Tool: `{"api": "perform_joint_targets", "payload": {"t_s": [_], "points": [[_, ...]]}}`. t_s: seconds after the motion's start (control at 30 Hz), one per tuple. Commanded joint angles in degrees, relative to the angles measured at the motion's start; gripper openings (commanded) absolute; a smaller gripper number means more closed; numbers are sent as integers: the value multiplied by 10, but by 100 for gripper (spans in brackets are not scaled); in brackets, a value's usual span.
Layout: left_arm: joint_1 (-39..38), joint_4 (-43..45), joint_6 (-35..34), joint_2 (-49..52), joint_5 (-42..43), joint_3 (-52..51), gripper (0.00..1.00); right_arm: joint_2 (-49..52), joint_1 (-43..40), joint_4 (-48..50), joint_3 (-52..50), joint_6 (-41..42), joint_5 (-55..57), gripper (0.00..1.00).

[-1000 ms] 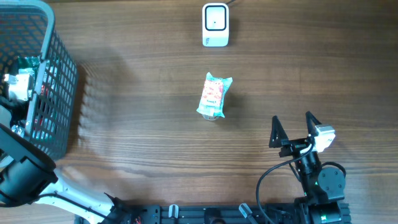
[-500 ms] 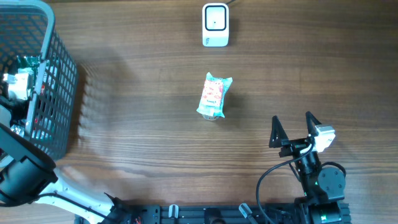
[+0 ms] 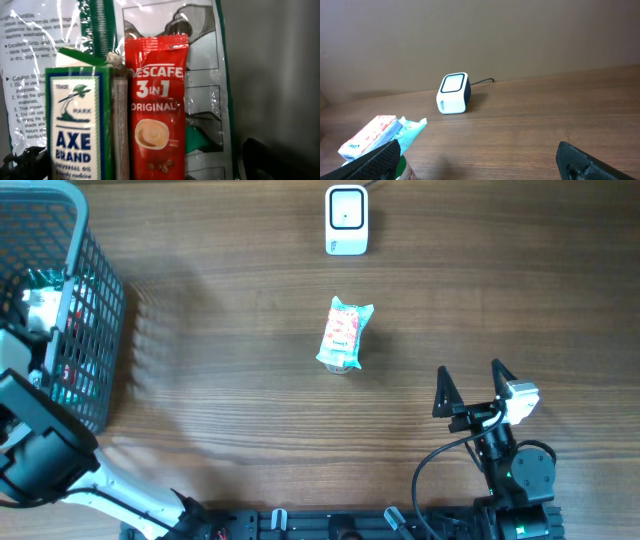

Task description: Scan the item barcode

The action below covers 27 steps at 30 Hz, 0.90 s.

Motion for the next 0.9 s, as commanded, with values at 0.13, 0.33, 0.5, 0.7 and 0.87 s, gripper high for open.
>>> {"api": "perform_joint_targets", "payload": {"t_s": [0.13,0.33,0.5,0.7,0.87], "points": [[-20,5,-15,20,-16,-29,100,-3,-2,1,-1,-1,0,100],[-17,37,-45,39,-36,-52,84,-3,-2,1,-1,-1,0,100],[-13,44,-45,39,-35,-52,38,-3,-2,1,-1,-1,0,100],[-9,57,-78,39,-20,-52,25,-3,-2,1,-1,-1,0,100],[-8,95,-150,39,-20,-51,4,-3,-2,1,-1,-1,0,100]]}}
